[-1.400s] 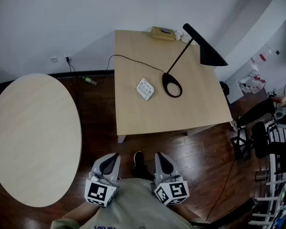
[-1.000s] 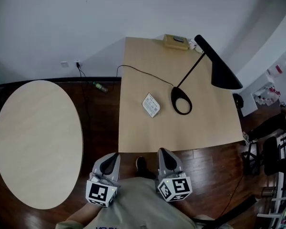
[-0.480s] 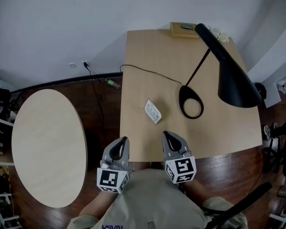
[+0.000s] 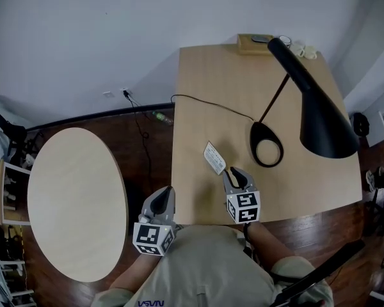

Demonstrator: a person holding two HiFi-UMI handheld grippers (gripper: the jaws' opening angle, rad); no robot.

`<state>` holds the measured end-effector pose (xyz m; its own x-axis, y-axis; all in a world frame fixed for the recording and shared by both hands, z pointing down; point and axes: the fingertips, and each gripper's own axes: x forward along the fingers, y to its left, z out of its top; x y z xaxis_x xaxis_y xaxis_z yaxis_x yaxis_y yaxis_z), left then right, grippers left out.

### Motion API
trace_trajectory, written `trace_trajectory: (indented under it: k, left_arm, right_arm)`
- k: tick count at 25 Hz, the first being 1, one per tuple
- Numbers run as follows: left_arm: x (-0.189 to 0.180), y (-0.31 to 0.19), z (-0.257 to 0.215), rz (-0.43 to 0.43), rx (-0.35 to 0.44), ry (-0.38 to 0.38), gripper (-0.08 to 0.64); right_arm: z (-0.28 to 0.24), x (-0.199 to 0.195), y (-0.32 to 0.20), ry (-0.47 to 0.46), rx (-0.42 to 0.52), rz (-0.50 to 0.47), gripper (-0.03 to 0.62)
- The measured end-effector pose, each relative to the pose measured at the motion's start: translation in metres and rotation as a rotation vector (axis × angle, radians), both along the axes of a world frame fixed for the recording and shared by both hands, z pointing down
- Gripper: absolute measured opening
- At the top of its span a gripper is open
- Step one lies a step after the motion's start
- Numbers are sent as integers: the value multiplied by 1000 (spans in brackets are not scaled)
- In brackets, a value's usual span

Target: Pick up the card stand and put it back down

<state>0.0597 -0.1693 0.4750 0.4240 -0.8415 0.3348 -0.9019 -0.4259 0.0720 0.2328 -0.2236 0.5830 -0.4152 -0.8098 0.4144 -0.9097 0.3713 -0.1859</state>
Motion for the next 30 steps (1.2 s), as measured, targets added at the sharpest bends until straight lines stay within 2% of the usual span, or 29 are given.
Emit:
trace_trajectory:
  k: [9,12,17,22,27,30]
  left_arm:
    - [-6,-2,5,18,-17,10,0]
    - [-8,-1,7,11,-20,20,0]
    - [-14,1,11,2,-33,43,0]
    - [-17,4,12,2,-33,58,0]
    - [-24,11,13,-3,-38,57,0]
    - [-34,13,10,-22,-32,66,0]
  right_arm:
    - [59,-16,-31,29,-113,-30,147]
    - [62,-20,-36,37,-121,-46,37]
    - [51,-27,-28,21,-114,-53,17]
    - [11,-27,-16,-22,-65,-19,15]
    - [-70,-28,8,-146,26,3,15]
    - [-119,-33,28,-164,111,-22,15]
